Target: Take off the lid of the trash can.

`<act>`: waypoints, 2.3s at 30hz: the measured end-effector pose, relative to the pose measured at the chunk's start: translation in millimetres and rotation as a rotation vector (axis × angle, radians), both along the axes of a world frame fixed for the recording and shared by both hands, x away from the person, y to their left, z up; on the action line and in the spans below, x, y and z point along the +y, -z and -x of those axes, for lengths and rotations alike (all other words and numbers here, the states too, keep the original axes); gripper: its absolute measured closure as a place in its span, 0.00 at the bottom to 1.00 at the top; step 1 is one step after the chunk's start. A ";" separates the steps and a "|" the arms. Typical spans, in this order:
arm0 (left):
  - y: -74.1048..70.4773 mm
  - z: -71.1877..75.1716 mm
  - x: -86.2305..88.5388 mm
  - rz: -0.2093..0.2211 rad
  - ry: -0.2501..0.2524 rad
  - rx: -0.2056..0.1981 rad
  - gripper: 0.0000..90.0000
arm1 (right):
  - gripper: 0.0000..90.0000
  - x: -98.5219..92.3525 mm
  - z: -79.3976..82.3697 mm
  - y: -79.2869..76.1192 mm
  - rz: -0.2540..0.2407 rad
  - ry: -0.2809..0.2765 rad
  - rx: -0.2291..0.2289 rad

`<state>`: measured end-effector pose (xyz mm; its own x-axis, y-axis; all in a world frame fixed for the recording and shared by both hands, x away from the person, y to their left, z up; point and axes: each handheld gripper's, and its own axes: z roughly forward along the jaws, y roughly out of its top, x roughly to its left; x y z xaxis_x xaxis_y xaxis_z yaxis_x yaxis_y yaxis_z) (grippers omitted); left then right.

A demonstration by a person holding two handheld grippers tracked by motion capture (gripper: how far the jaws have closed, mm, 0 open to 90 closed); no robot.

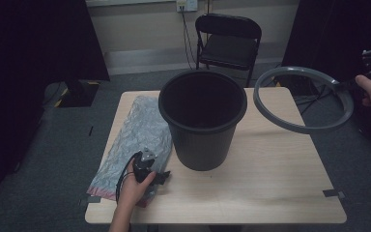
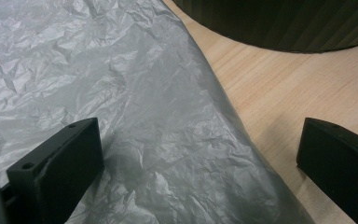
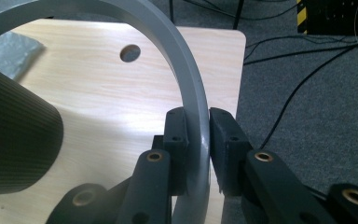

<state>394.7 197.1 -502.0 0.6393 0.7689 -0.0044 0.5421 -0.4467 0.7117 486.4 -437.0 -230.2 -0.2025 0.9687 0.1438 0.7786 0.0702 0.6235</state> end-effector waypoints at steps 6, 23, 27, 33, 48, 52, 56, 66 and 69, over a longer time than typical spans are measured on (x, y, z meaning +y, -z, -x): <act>0.0 0.0 -0.1 -0.001 -0.002 0.000 0.00 | 0.87 -1.5 -1.4 30.2 0.020 0.005 0.011; 0.1 0.1 -0.3 0.001 -0.004 -0.001 0.00 | 0.85 2.9 -7.8 123.2 -0.014 0.024 0.094; 0.1 0.1 -0.4 0.001 -0.006 -0.002 0.00 | 0.85 5.5 -9.1 144.5 -0.008 0.025 0.111; 0.1 0.2 -0.6 0.001 -0.008 -0.002 0.00 | 0.85 9.5 -11.1 176.5 -0.007 0.049 0.136; 0.1 0.3 -0.8 0.001 -0.010 0.000 0.00 | 0.85 17.3 -28.6 223.0 0.025 0.144 0.147; 0.1 0.3 -0.9 0.001 -0.010 0.000 0.00 | 0.85 15.7 -39.7 232.4 0.001 0.174 0.149; 0.0 0.3 -0.7 -0.002 -0.010 -0.004 0.00 | 0.84 20.6 -50.8 238.1 0.003 0.163 0.146; 0.1 0.3 -0.9 0.001 -0.011 -0.002 0.00 | 0.31 44.8 -31.9 223.0 0.130 -0.044 0.039; -0.1 0.3 -0.7 -0.003 -0.011 -0.004 0.00 | 0.29 45.5 -14.2 223.7 0.097 -0.109 0.036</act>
<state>394.4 196.4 -502.0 0.6308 0.7759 0.0008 0.5441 -0.4431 0.7125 500.6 -391.5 -453.9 -0.3033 0.9510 0.0600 0.7849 0.2136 0.5816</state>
